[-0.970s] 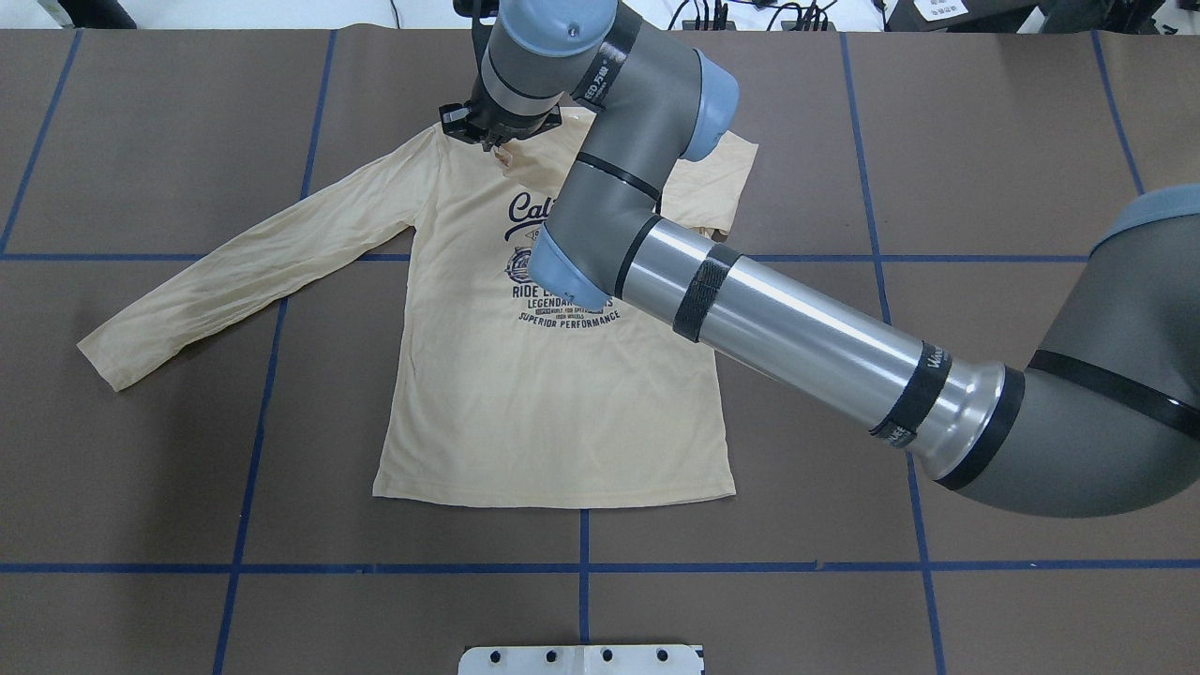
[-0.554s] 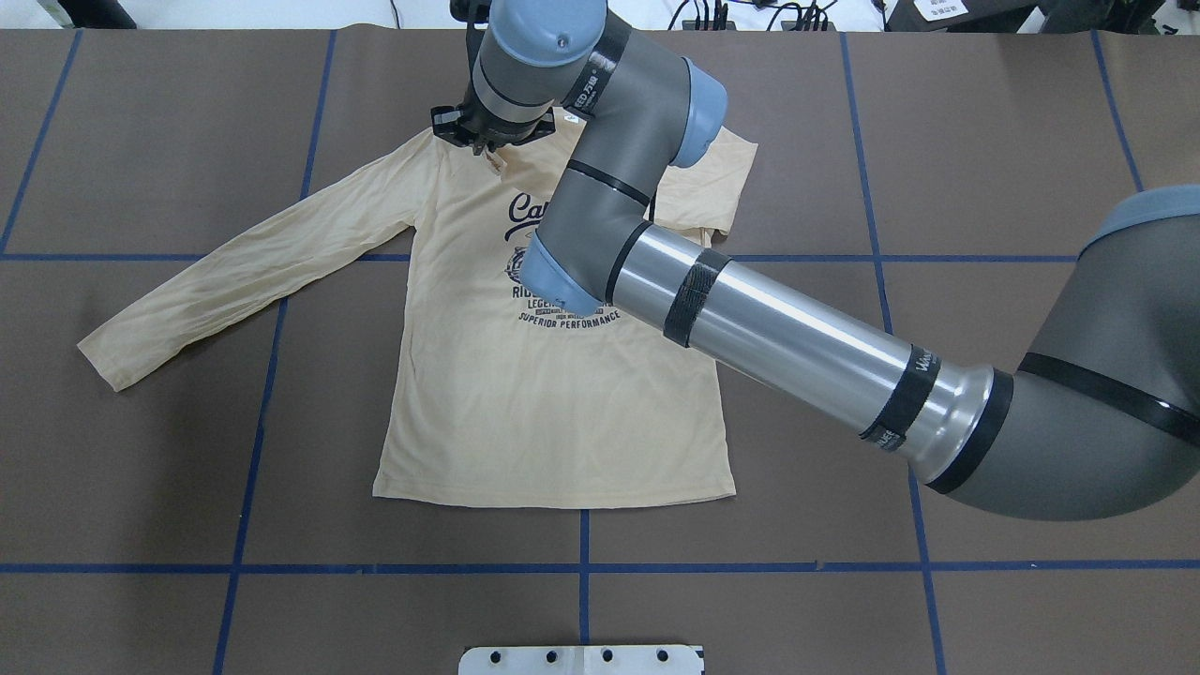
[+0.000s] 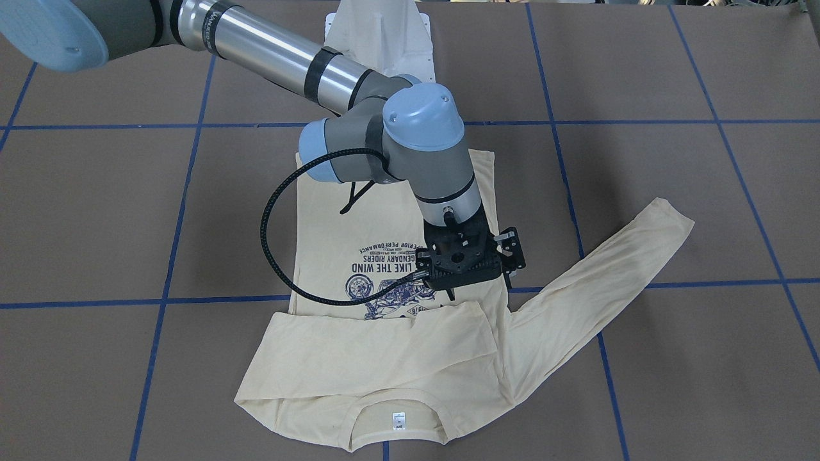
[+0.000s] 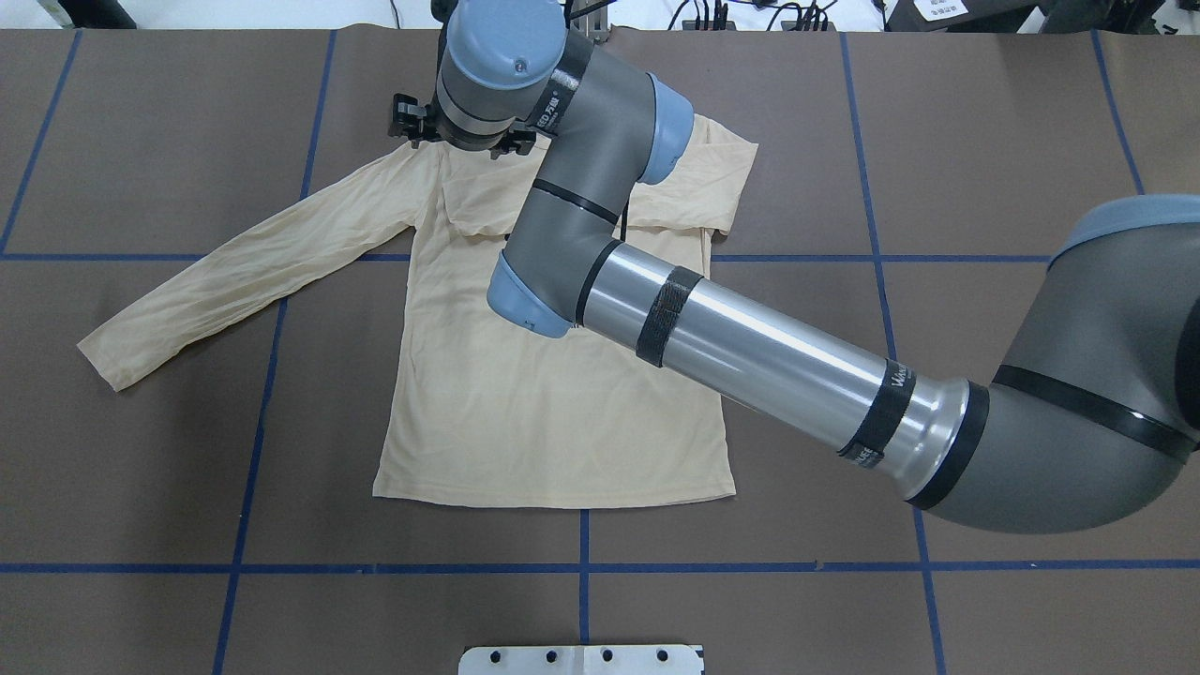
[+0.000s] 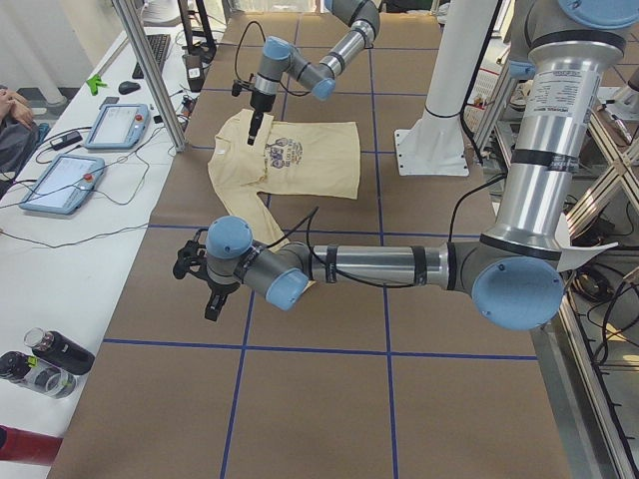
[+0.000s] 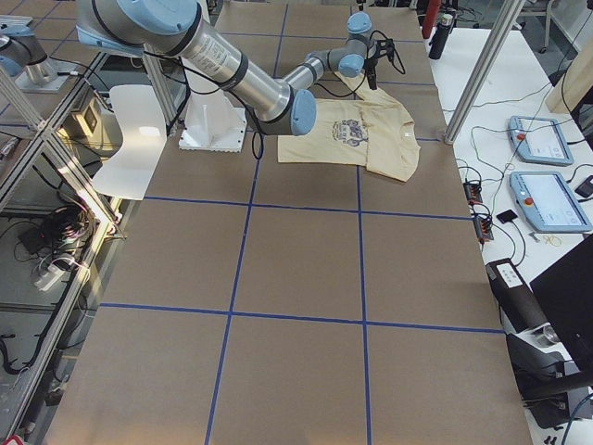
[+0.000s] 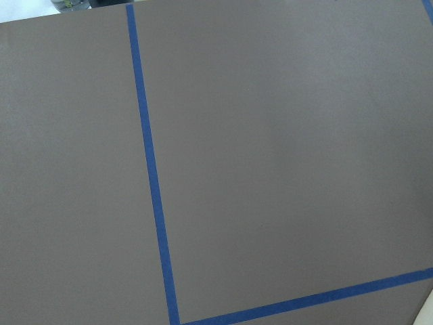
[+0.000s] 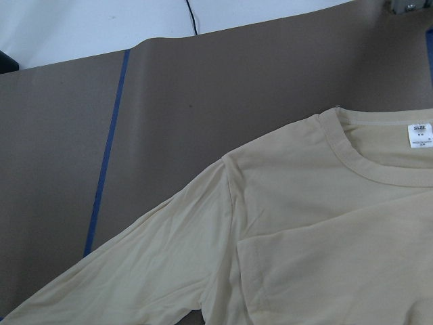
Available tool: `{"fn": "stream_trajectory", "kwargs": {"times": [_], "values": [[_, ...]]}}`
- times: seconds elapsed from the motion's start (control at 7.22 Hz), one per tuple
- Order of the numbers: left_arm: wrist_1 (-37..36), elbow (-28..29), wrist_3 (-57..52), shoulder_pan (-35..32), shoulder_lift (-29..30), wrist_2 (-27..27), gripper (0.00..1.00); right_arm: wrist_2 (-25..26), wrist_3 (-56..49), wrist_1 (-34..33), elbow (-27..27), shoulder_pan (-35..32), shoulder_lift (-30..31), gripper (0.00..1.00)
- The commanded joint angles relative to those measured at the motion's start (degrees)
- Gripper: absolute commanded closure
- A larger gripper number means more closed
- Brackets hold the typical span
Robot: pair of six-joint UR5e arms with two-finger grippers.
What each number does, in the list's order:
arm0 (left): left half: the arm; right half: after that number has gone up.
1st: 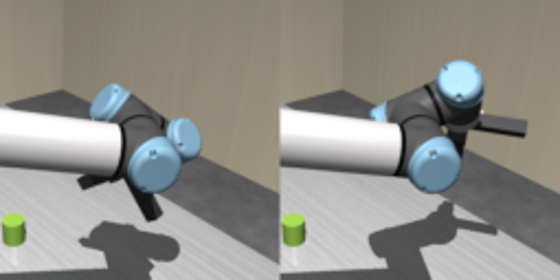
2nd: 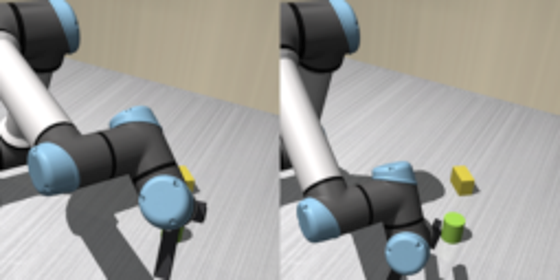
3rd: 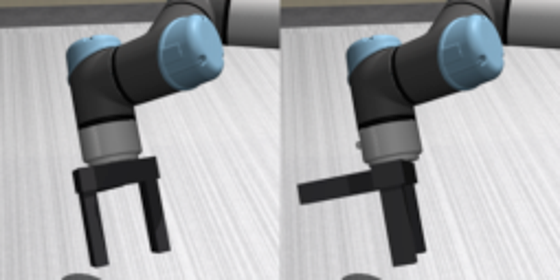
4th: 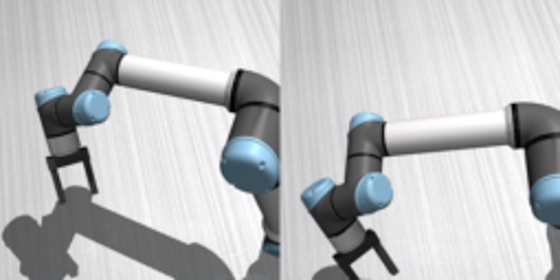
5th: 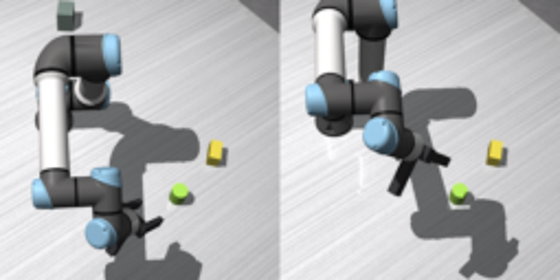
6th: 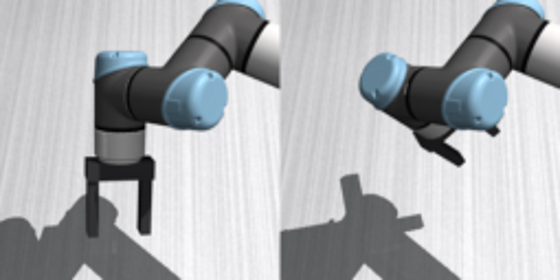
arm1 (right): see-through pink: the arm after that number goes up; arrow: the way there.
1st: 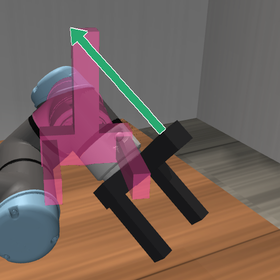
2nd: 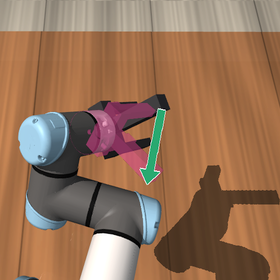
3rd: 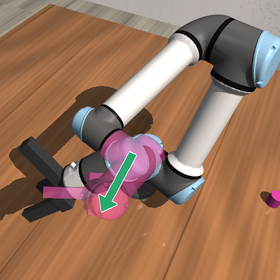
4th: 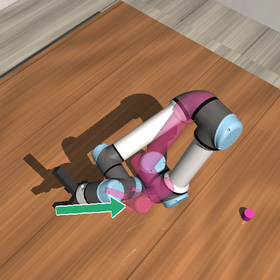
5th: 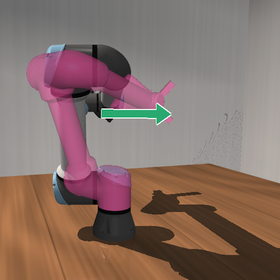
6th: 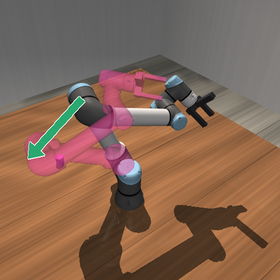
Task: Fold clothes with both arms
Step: 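Release the sleeve near the collar and withdraw the right gripper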
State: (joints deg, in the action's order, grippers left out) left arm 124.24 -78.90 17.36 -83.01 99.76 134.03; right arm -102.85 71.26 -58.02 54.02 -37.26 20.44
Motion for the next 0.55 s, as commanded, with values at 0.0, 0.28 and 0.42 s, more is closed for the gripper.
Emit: {"fn": "stream_trajectory", "kwargs": {"times": [0.0, 0.28, 0.42], "values": [[2.4, -3.3, 9.9, 0.7, 0.3, -0.3, 0.00, -0.5, 2.8, -0.5, 2.7, -1.5, 1.7, 0.01], [4.8, -10.8, 21.5, 7.7, -3.6, -6.3, 0.01, -2.1, 1.8, -8.2, 14.1, -2.5, 9.4, 0.01], [4.8, -17.1, 28.2, 13.3, -7.7, -11.7, 0.00, -4.2, 1.0, -12.2, 17.3, -3.2, 11.2, 0.01]]}}
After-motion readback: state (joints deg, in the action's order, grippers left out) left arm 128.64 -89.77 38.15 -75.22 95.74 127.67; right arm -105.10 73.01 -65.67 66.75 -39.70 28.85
